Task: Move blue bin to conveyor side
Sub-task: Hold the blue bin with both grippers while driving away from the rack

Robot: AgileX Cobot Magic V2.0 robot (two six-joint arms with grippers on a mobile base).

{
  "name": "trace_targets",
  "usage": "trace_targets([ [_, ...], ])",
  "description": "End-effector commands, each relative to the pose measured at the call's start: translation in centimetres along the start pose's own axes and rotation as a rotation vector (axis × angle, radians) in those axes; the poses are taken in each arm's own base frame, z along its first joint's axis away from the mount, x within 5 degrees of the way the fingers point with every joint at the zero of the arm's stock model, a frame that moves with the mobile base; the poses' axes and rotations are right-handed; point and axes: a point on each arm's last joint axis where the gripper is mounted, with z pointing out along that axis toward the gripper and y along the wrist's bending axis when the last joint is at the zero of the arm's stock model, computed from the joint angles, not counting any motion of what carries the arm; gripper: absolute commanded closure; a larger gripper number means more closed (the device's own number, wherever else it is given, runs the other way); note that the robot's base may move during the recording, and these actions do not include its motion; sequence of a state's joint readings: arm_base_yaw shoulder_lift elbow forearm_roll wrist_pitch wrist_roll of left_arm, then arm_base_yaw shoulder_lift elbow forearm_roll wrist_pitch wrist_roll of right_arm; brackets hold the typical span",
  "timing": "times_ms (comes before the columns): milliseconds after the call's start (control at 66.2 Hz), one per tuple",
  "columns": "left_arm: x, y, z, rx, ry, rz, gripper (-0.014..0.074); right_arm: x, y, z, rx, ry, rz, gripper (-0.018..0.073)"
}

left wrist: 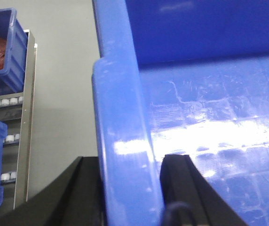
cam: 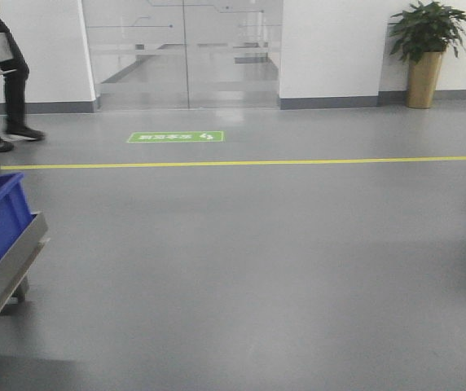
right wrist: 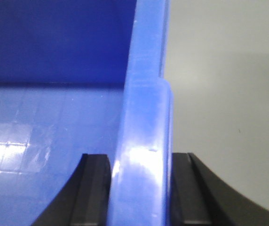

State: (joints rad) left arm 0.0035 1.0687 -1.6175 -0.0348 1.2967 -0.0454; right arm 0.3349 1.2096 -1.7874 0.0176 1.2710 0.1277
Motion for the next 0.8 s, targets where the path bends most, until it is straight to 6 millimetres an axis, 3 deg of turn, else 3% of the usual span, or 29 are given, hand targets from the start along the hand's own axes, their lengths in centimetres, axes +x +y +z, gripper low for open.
trace_targets([
  [0,-0.65,0.11,-1.13,-0.016,-0.108,0.02,0.0619,-1.15,-0.36,-1.96,0.038,-0.164,-0.036,0.0638],
  [786,-0.65,0.11,-1.13,-0.016,-0.108,0.02,0.0619,-1.15,-0.36,-1.96,0.038,-0.164,-0.036,0.0638],
])
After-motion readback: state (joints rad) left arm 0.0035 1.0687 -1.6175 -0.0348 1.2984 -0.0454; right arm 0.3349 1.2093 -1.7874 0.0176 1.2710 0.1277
